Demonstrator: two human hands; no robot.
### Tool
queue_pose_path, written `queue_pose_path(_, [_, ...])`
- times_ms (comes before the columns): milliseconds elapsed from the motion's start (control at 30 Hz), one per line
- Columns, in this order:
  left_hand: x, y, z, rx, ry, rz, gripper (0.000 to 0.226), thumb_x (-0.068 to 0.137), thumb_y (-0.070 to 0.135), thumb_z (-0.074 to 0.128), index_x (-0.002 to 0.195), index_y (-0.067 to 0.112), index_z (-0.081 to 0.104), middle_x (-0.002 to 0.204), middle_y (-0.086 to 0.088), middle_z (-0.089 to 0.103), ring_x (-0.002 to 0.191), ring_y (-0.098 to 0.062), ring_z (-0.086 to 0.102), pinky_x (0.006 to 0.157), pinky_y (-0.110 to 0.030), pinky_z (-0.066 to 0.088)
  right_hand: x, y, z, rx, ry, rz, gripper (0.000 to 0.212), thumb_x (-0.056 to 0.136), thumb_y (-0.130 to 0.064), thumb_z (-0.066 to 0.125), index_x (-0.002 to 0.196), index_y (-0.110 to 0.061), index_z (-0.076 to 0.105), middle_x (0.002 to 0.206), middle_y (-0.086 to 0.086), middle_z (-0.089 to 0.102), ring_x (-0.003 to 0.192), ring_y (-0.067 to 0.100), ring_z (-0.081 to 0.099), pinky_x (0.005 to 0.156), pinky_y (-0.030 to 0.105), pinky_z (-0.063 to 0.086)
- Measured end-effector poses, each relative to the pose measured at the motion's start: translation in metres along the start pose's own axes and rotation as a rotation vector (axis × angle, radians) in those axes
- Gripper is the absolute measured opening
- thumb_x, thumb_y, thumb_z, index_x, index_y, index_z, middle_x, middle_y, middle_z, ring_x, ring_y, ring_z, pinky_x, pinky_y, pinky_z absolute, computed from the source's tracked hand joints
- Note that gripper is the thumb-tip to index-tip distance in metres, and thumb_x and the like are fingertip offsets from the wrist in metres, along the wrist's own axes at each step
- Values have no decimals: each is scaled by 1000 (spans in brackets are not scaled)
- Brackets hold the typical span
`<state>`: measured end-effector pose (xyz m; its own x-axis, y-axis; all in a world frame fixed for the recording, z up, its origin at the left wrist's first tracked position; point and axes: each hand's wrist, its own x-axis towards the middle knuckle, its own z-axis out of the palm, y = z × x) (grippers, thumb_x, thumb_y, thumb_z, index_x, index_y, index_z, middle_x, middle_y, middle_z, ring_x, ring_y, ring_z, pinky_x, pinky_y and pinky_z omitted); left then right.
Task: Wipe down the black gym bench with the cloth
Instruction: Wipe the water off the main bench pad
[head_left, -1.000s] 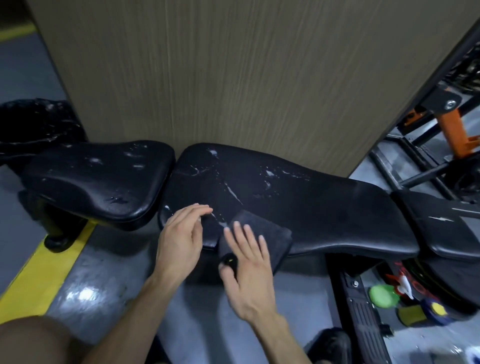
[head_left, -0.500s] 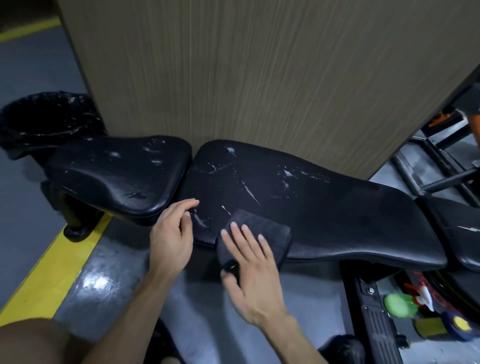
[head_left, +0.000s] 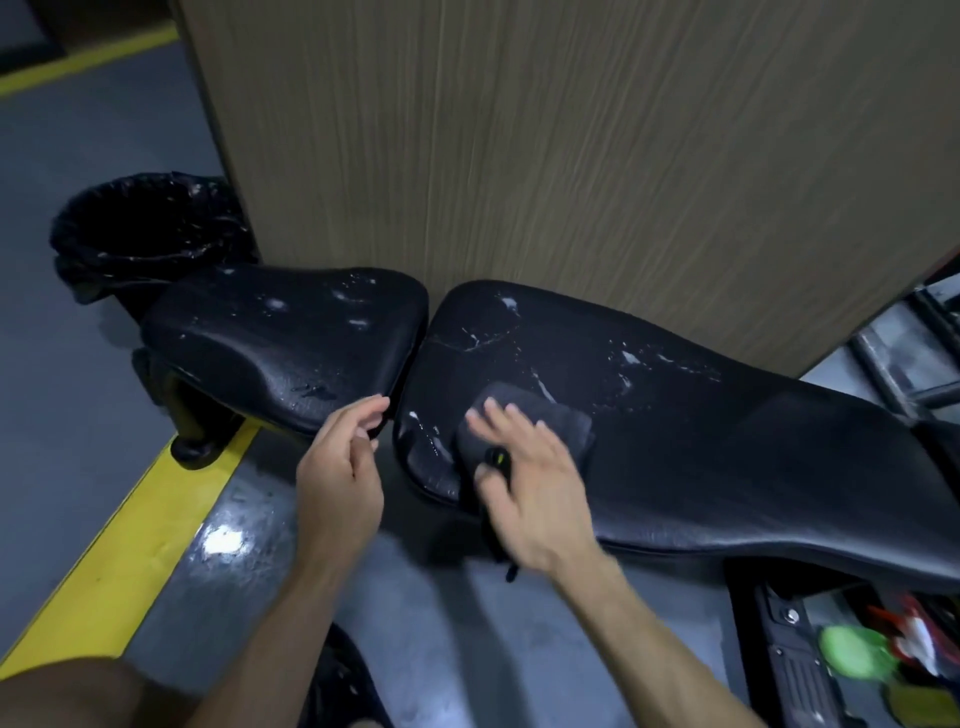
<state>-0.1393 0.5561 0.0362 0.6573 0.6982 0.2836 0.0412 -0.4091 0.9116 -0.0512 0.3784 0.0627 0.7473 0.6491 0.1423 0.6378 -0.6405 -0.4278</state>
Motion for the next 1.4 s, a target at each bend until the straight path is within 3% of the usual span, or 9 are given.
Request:
queue_pose_path(100, [2,3,0,-26,33,-42,41,104,-1,35,125,17,66,122,5,66,115,-4,64,95,-31,57,43,-1,1,-52,-11,118,67,92,-49,22,156,-33,33,166,-11,22,155,7,11,126,33,2])
queue_pose_path(267, [17,1,3,-25,80,-88,43,104,0,35,124,19,67,119,4,68,111,-2,66,93,-32,58,-23,-33,8,-55,-202,-238,73,89,-44,36,160,-31,24,169,-8,11,156,8,-1,126,35,-1])
queue_pose_path(433, [26,8,-4,-9,130,-116,43,103,-2,35,121,20,67,115,1,70,105,-3,69,85,-16,56,38,-42,20,-27,-197,-175,71,90,-50,21,158,-32,31,168,-7,17,156,9,5,126,37,1])
queue_pose_path(533, [33,4,-12,-44,179,-150,41,103,0,36,118,19,69,112,4,72,101,-1,70,85,-26,59,73,-56,31,-34,-214,-174,78,87,-53,11,159,-29,28,168,-7,17,156,9,5,126,37,0])
queue_pose_path(633, [43,0,-14,-137,188,-216,39,103,4,38,110,23,71,100,11,75,95,-6,73,86,-37,59,33,-41,16,22,-245,-267,70,90,-47,30,157,-29,32,168,-11,18,155,6,5,126,35,3])
queue_pose_path(800, [48,7,-4,-109,44,-170,30,105,12,43,121,28,63,112,11,73,93,-11,74,77,-33,61,-25,-11,-10,45,-315,-325,73,85,-40,42,157,-35,30,168,-20,6,154,0,-6,125,30,-4])
queue_pose_path(1000, [53,14,-17,-137,4,-173,26,105,19,47,123,28,64,111,9,74,97,-11,73,83,-35,60,49,-53,19,21,-288,-289,71,88,-49,25,154,-30,39,166,-10,26,155,8,9,126,37,4])
queue_pose_path(1167, [34,26,-2,62,-140,-62,27,105,28,50,127,27,65,116,17,72,111,5,63,93,-14,47,11,-13,-4,41,-261,-292,67,89,-44,31,155,-36,34,166,-18,19,153,-1,3,126,31,2])
queue_pose_path(1400, [-2,22,46,372,-342,227,37,100,39,47,129,23,65,133,13,62,131,-14,53,112,-41,40,-92,107,-86,150,-44,61,61,88,-38,37,149,-44,41,160,-25,29,151,-4,14,125,27,6])
